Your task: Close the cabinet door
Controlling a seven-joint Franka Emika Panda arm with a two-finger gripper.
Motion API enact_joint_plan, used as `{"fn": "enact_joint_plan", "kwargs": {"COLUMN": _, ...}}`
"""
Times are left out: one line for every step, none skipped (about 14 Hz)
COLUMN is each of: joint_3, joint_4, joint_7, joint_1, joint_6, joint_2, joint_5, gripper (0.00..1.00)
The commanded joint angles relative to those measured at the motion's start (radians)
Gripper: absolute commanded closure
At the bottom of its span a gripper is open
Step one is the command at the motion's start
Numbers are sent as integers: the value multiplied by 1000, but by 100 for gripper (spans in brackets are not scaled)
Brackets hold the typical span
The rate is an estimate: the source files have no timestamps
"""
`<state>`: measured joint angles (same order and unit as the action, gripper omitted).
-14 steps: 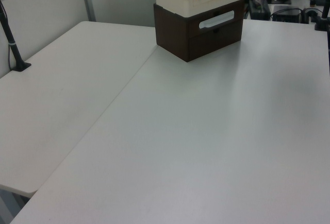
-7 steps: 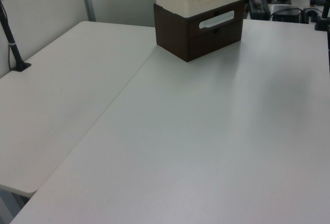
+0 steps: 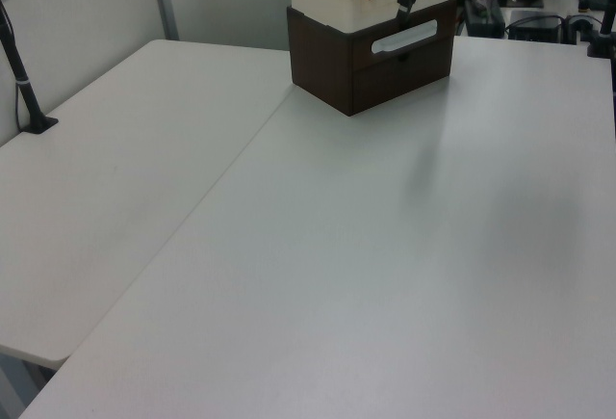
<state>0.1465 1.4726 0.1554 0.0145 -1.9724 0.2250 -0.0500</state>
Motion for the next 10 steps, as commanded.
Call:
{"fn": "enact_joint_plan", "kwargs": {"joint_3": -45, "joint_4": 31, "joint_7": -131, "joint_1": -83, "joint_6": 192, "joint_2": -90, "joint_5": 111, "gripper": 99}}
{"fn": "enact_joint_plan", "kwargs": {"joint_3": -47, "joint_4": 34, "joint_7": -143, "joint_1": -122, "joint_6": 249, "joint_2": -110, "joint_5": 123, "gripper": 98}}
{"fn": "enact_joint_plan", "kwargs": {"joint_3": -47, "joint_4": 38, "joint_7": -154, "joint_1": -146, "joint_6": 283, "joint_2": -124, "joint_5": 124, "gripper": 98}}
{"fn": "enact_joint_plan", "kwargs": {"joint_3": -48, "joint_4": 58, "joint_7": -160, "joint_1": -163, "joint_6": 308, "joint_2": -144, "joint_5": 124, "gripper": 96}}
{"fn": "enact_joint_plan", "kwargs": {"joint_3": -53, "joint_4": 95, "joint_7": -161, "joint_1": -185, "joint_6": 308, "joint_2": -168, "joint_5": 125, "gripper": 89}}
{"fn": "enact_joint_plan", "kwargs": {"joint_3": -57, "joint_4": 115, "joint_7": -163, "joint_1": -188, "joint_6": 308, "joint_2": -180, "joint_5": 125, "gripper": 85}}
{"fn": "enact_joint_plan", "kwargs": {"joint_3": -61, "joint_4": 132, "joint_7": -162, "joint_1": -188, "joint_6": 310, "joint_2": -191, "joint_5": 125, "gripper": 74}}
{"fn": "enact_joint_plan", "kwargs": {"joint_3": -64, "joint_4": 143, "joint_7": -162, "joint_1": -188, "joint_6": 310, "joint_2": -197, "joint_5": 125, "gripper": 62}}
{"fn": "enact_joint_plan", "kwargs": {"joint_3": -64, "joint_4": 143, "joint_7": -160, "joint_1": -188, "joint_6": 311, "joint_2": -199, "joint_5": 131, "gripper": 47}}
{"fn": "enact_joint_plan", "kwargs": {"joint_3": -64, "joint_4": 141, "joint_7": -161, "joint_1": -185, "joint_6": 311, "joint_2": -197, "joint_5": 139, "gripper": 32}}
